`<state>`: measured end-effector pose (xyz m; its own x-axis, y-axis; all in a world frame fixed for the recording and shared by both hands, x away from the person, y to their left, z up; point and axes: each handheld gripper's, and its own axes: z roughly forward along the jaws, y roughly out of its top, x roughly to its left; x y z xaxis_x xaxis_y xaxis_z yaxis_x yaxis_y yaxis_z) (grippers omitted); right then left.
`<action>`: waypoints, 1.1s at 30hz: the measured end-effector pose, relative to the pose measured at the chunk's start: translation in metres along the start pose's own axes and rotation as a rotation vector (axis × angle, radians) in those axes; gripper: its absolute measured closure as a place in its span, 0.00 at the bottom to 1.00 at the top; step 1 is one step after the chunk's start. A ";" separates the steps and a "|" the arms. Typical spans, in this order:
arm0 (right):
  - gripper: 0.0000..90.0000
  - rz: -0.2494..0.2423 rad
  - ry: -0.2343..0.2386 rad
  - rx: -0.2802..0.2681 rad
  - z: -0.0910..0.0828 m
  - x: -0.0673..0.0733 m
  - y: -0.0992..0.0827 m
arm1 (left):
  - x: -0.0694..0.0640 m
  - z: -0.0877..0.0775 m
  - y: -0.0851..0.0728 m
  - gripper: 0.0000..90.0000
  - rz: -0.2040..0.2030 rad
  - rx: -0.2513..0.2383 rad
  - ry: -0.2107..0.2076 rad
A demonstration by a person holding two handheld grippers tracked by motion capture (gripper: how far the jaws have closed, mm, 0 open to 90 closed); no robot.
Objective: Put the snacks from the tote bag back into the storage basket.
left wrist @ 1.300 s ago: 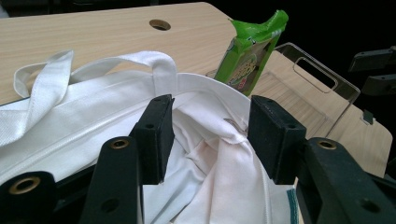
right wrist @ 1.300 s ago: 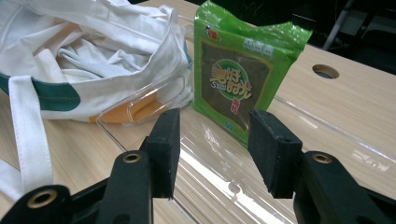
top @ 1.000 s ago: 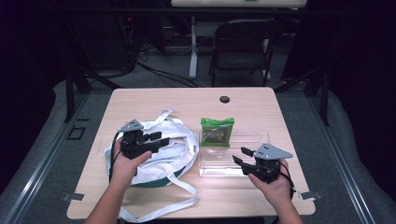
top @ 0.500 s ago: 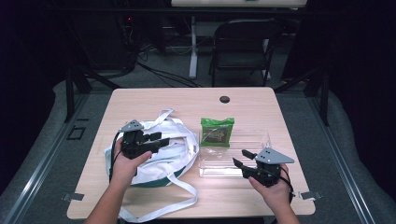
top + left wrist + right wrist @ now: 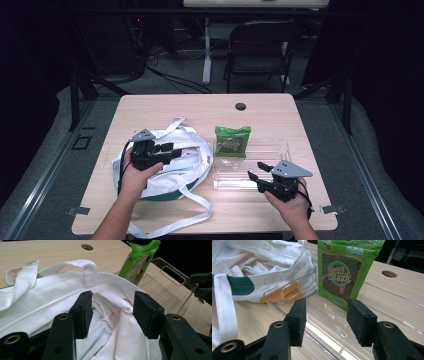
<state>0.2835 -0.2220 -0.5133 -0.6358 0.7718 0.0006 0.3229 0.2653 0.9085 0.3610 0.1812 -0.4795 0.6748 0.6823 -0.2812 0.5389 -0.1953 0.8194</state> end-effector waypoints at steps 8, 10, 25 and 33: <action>0.56 -0.015 0.013 0.011 0.002 0.002 -0.001 | 0.002 0.003 -0.002 0.55 -0.001 0.011 0.010; 0.56 -0.017 0.011 0.012 0.002 0.002 -0.001 | 0.002 0.003 -0.002 0.55 0.001 0.013 0.014; 0.56 -0.026 0.011 0.008 0.002 0.003 -0.001 | 0.002 0.003 -0.002 0.54 0.017 0.019 0.042; 0.54 -0.034 0.005 0.008 0.003 0.004 0.001 | 0.002 0.003 -0.002 0.53 0.009 0.017 0.048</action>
<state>0.2834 -0.2170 -0.5139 -0.6495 0.7598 -0.0280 0.3069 0.2956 0.9047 0.3625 0.1810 -0.4832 0.6549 0.7136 -0.2489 0.5413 -0.2131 0.8134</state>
